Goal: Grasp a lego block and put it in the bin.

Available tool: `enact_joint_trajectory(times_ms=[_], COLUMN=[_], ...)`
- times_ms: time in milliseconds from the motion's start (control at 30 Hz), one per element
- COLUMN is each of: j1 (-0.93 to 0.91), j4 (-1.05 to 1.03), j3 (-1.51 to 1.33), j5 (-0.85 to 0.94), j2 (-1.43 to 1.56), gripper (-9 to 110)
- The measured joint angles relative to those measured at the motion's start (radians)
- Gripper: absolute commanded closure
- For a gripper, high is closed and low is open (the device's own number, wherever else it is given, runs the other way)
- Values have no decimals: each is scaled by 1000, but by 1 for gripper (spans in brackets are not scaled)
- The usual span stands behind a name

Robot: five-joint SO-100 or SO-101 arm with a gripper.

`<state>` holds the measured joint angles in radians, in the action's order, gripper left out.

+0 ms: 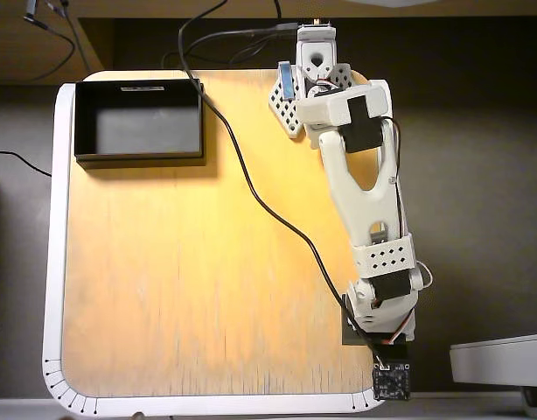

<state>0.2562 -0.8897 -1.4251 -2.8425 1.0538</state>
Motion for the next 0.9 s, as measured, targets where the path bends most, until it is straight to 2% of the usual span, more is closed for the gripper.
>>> enact_joint_trajectory(times_ms=[733,900], j1=[-12,-12], j4=[-80,-101], j3=[14,18], j5=[58,64], j2=[-9,-9], gripper=[88,99])
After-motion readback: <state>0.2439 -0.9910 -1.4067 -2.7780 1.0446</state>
